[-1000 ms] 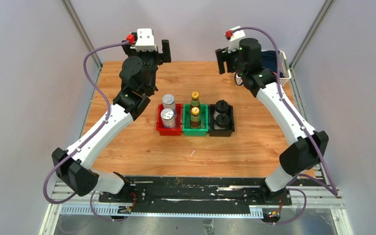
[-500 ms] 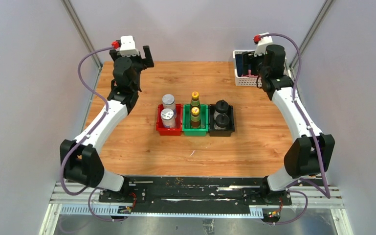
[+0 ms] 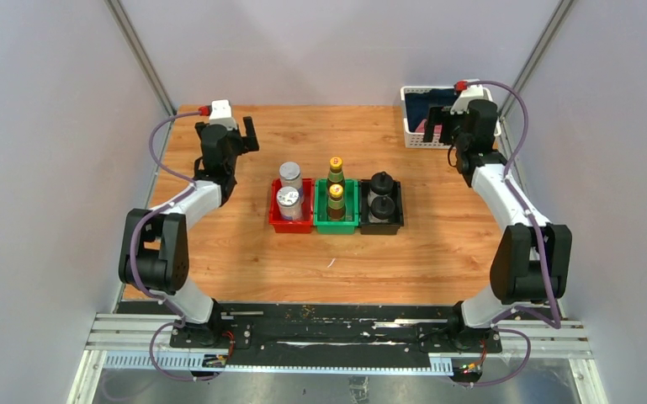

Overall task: Organize the condiment bottles
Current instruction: Reset both arms

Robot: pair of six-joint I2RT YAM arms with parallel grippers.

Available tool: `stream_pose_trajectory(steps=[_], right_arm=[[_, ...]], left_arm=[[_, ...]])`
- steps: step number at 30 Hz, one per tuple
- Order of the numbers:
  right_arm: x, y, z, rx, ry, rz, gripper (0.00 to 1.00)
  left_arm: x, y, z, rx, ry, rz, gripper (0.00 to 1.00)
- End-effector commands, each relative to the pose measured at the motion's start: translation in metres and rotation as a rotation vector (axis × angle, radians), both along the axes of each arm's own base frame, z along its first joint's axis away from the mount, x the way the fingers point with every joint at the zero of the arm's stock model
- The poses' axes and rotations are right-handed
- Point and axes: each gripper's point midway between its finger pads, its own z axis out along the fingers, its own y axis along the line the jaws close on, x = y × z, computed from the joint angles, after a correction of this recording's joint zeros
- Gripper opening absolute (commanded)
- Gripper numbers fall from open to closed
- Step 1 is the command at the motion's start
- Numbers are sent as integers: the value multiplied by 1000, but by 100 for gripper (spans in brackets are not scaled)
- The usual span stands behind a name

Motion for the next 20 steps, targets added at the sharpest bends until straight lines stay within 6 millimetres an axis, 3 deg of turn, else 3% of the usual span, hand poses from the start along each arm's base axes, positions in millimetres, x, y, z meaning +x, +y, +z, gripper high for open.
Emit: stream_pose_trajectory(steps=[1,12,20], right_arm=[[6,-18,-11,28,-24,-105,100],[16,-13,-64,23,41,-81,100],[15,-11,-66,16,-3,-66,100]], left_arm=[[7,-5,10,-20,-72,-28,99],[4,-2,5,-31,-86,-9,99],[4,-6,4,-32,-90,-28,99]])
